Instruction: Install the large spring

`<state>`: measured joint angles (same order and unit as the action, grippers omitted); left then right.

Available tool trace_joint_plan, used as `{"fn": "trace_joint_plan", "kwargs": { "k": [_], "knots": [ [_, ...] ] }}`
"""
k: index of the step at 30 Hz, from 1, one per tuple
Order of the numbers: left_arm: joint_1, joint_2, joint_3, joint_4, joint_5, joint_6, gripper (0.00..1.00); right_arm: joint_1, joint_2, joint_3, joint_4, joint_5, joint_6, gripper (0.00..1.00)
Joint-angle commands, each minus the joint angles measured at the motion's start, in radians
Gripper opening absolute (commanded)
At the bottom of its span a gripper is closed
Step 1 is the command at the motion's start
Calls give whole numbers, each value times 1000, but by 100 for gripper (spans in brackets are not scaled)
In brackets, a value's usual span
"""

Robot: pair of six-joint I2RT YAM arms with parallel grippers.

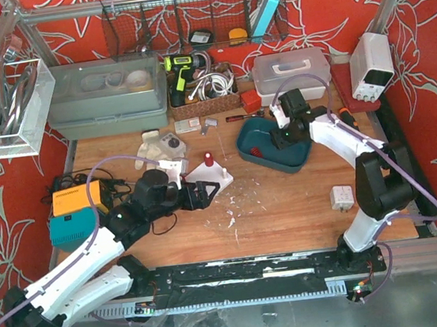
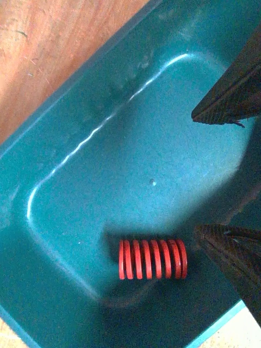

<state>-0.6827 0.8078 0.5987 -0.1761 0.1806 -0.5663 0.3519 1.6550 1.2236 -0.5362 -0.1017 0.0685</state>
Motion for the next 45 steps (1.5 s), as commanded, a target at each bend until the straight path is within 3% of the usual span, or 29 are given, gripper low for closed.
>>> {"fn": "trace_joint_plan", "kwargs": {
  "k": [1, 5, 8, 15, 29, 38, 45],
  "knots": [
    [-5, 44, 169, -224, -12, -96, 100, -1, 30, 23, -84, -39, 15, 54],
    [-5, 169, 359, -458, -76, -7, 100, 2, 73, 49, -120, -166, 57, 55],
    [-2, 261, 398, -506, -95, 14, 100, 16, 83, 65, -103, -228, 56, 55],
    [3, 346, 476, -504, -114, 72, 100, 54, 128, 79, -50, -263, 91, 53],
    [12, 332, 467, -482, -115, 66, 100, 55, 269, 105, -16, -244, 56, 49],
    [12, 331, 461, -460, -92, 32, 100, 54, 325, 124, 15, -135, 62, 45],
    [12, 320, 462, -454, -91, 32, 100, 53, 330, 142, 25, -95, 62, 33]
  ]
}}
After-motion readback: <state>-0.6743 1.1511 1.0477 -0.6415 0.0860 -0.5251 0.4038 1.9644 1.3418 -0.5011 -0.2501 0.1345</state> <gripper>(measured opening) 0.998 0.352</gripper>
